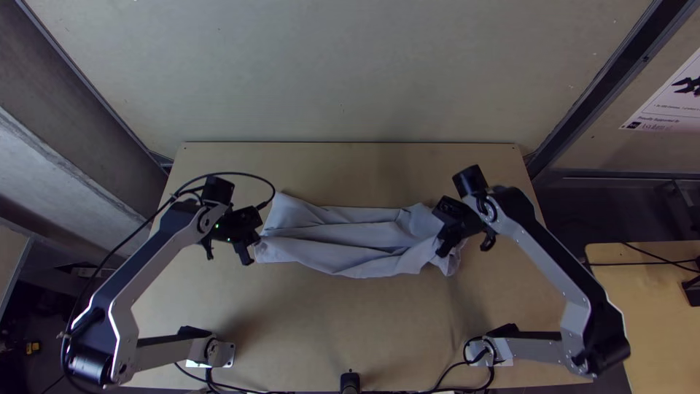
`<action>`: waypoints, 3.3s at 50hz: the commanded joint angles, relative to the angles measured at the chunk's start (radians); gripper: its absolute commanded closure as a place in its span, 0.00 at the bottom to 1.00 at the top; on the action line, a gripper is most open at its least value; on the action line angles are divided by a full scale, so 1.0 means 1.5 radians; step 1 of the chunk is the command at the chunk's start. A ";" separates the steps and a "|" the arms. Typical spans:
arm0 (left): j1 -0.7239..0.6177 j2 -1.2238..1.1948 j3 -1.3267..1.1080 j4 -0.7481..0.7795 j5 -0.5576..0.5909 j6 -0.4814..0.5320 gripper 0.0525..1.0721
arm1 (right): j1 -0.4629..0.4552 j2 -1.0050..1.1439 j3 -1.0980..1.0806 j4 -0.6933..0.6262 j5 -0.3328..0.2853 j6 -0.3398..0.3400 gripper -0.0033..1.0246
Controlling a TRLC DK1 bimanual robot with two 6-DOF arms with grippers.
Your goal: Fold the t-shirt
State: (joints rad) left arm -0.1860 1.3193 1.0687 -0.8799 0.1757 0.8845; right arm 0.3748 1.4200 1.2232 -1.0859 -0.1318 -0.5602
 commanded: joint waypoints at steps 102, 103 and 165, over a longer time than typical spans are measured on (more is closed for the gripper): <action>0.081 0.421 0.287 0.047 0.014 0.088 0.05 | -0.099 0.341 0.201 0.109 0.025 -0.047 0.63; 0.081 0.420 0.287 0.047 0.014 0.085 0.04 | -0.099 0.340 0.201 0.109 0.025 -0.046 0.56; 0.191 0.269 0.191 -0.102 0.263 -0.152 0.04 | -0.037 0.115 0.117 0.100 0.030 0.035 0.11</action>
State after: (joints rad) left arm 0.0708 1.7424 1.4090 -1.0065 0.5430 0.6762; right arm 0.2947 1.6402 1.4265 -0.9276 -0.0940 -0.5266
